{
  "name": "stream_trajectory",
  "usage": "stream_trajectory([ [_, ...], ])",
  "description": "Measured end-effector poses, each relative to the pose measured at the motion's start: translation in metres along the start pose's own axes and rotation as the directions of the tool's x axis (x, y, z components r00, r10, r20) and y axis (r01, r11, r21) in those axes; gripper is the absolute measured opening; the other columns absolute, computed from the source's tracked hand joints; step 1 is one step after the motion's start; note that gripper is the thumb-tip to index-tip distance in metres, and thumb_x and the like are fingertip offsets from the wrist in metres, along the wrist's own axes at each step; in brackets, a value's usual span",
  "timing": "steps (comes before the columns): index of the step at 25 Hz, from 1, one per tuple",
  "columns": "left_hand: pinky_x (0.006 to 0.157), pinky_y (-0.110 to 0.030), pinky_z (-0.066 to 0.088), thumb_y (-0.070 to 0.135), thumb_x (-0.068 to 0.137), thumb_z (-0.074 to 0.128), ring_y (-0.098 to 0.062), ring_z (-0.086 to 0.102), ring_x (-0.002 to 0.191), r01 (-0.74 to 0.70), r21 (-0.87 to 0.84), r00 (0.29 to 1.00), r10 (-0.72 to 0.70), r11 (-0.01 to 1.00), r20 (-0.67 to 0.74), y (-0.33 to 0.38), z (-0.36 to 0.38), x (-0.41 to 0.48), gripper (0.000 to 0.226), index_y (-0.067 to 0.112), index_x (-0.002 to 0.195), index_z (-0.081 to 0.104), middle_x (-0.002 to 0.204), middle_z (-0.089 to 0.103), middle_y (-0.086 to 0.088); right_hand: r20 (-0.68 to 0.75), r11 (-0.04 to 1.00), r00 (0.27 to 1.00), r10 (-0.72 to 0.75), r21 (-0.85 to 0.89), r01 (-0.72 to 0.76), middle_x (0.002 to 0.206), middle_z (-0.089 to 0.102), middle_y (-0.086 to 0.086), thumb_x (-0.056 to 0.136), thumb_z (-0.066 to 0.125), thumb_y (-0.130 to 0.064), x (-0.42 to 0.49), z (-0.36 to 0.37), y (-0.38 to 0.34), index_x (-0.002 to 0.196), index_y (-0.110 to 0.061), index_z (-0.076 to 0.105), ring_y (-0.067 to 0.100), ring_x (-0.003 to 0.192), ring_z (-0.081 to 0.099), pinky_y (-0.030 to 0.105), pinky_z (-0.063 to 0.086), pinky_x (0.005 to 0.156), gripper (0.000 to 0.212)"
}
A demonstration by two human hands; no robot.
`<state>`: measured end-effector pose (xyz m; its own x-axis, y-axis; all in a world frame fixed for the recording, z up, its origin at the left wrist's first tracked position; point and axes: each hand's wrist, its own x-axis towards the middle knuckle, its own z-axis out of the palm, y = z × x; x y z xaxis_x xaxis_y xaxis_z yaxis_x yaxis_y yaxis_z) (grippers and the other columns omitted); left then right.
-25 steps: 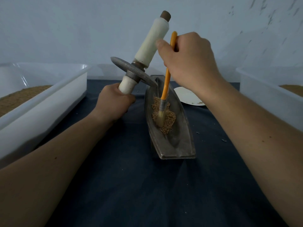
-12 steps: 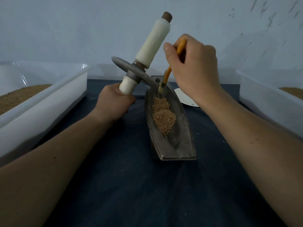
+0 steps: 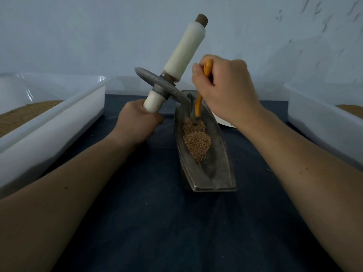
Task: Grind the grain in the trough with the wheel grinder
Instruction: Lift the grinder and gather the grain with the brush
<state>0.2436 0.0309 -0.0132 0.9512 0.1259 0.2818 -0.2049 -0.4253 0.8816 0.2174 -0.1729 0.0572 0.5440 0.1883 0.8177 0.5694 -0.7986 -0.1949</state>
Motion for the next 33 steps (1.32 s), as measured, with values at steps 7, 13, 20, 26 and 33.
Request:
stream_trajectory([
  [7,0.050,-0.031,0.050,0.015,0.078,0.072,-0.015,0.057,0.052,-0.004,0.001,1.000,0.004,1.000,0.013,0.002,-0.001,-0.001,0.015,0.013,0.090,0.063,0.067,0.061,-0.006,0.052,1.000,0.998,0.020,-0.020,-0.019,0.056,0.047,-0.008,0.106,0.048,-0.040,-0.003,0.002,0.002,0.075,-0.022,0.049,0.009,0.050,0.049,0.022,0.036,0.054,0.035],
  [13,0.047,-0.029,0.049,0.015,0.077,0.072,-0.012,0.056,0.048,-0.010,-0.009,1.000,0.010,1.000,0.006,0.000,-0.001,0.000,0.015,0.015,0.089,0.063,0.063,0.060,-0.003,0.043,0.998,0.997,0.064,-0.022,-0.063,0.061,0.057,0.000,0.106,0.047,-0.039,-0.001,0.002,0.004,0.075,-0.016,0.055,0.013,0.055,0.056,0.031,0.048,0.057,0.039],
  [20,0.047,-0.028,0.050,0.017,0.076,0.074,-0.009,0.057,0.046,-0.012,0.007,1.000,0.012,1.000,0.005,-0.003,0.000,0.002,0.016,0.019,0.087,0.063,0.064,0.061,-0.002,-0.008,0.982,0.986,0.168,0.091,-0.166,0.073,0.067,0.012,0.105,0.047,-0.041,0.008,-0.009,0.008,0.084,-0.004,0.064,0.021,0.060,0.062,0.040,0.053,0.064,0.046],
  [26,0.053,-0.033,0.051,0.019,0.076,0.074,-0.017,0.062,0.057,-0.044,0.029,0.999,0.044,0.999,0.015,-0.003,0.000,0.002,0.015,0.021,0.085,0.062,0.069,0.063,-0.003,-0.225,0.896,0.884,0.409,0.283,-0.342,0.062,0.065,0.000,0.100,0.048,-0.049,0.012,-0.046,0.045,0.090,-0.009,0.067,0.016,0.054,0.066,0.039,0.059,0.063,0.045],
  [33,0.069,-0.050,0.060,0.027,0.073,0.070,-0.026,0.067,0.070,-0.087,0.147,0.996,0.086,0.985,0.015,-0.003,0.000,-0.001,0.012,0.022,0.082,0.064,0.073,0.067,-0.003,0.219,0.970,0.948,0.232,-0.119,-0.210,0.092,0.067,-0.010,0.099,0.062,-0.039,-0.061,-0.049,0.092,0.120,-0.032,0.073,0.012,0.083,0.062,0.033,0.051,0.078,0.025],
])
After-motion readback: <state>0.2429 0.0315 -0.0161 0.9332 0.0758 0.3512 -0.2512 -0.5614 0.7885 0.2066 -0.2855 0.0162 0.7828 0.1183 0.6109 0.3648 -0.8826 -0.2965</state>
